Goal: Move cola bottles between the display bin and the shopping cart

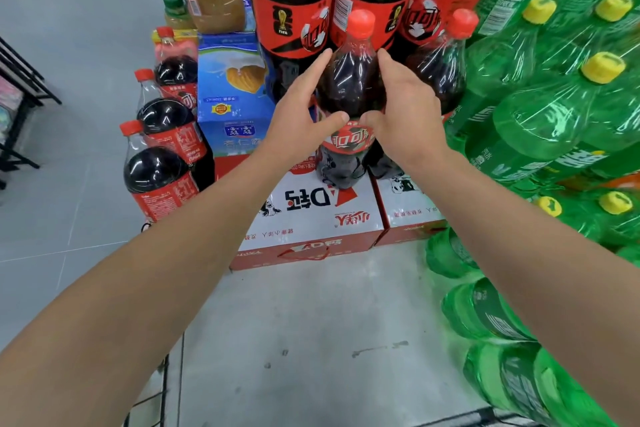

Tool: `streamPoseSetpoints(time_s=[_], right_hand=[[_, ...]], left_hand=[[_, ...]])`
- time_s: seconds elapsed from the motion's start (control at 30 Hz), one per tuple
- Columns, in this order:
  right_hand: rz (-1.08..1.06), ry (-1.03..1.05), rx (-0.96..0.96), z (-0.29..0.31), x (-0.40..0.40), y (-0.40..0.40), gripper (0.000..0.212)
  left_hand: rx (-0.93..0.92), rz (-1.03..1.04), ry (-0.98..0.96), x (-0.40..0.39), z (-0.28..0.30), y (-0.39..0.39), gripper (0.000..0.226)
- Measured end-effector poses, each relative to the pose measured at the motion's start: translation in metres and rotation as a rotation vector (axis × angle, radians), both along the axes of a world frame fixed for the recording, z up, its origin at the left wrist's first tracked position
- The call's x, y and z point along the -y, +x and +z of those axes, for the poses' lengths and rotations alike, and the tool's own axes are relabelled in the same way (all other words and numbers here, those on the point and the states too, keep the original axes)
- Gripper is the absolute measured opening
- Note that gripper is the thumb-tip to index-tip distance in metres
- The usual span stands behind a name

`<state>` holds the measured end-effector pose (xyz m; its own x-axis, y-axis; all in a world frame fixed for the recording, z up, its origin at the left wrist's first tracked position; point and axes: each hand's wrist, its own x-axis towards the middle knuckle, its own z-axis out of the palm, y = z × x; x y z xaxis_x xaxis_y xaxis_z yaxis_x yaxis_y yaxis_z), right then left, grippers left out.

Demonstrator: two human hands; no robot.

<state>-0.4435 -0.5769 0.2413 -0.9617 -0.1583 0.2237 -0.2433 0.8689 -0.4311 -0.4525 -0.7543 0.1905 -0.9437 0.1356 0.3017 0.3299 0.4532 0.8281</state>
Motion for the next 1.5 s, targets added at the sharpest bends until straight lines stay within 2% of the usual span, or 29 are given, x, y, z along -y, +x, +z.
streamPoseSetpoints(time_s=[0.2,0.37,0.53,0.67,0.77,0.87,1.03,1.27,1.5], right_hand=[[0.001,-0.046,-0.007,-0.003,-0.005,-0.005,0.091],[0.002,-0.09,-0.023,-0.003,-0.002,-0.005,0.088],[0.008,0.026,-0.048,-0.001,-0.002,0.0,0.085],[0.008,0.2,-0.143,0.0,-0.006,0.01,0.079],[0.004,0.371,-0.203,-0.006,-0.009,0.014,0.087],[0.004,0.464,-0.155,-0.004,-0.01,0.026,0.101],[0.007,0.604,-0.072,0.003,-0.02,0.053,0.102],[0.02,0.69,0.068,-0.005,-0.044,0.119,0.092],[0.037,0.656,0.114,-0.032,-0.087,0.21,0.085]], left_hand=[[-0.015,0.058,0.057,-0.008,-0.003,0.002,0.086],[-0.05,0.086,0.031,-0.012,-0.005,0.001,0.086],[-0.046,0.114,-0.042,-0.012,-0.005,0.004,0.088],[-0.051,0.153,-0.178,-0.009,0.006,0.008,0.089],[-0.066,0.18,-0.352,-0.008,0.012,0.017,0.089],[-0.049,0.17,-0.523,-0.006,0.017,0.026,0.091],[-0.008,0.146,-0.739,-0.006,0.025,0.053,0.085],[0.027,0.066,-0.866,-0.011,0.013,0.115,0.08],[0.065,0.001,-0.935,-0.048,-0.019,0.198,0.082]])
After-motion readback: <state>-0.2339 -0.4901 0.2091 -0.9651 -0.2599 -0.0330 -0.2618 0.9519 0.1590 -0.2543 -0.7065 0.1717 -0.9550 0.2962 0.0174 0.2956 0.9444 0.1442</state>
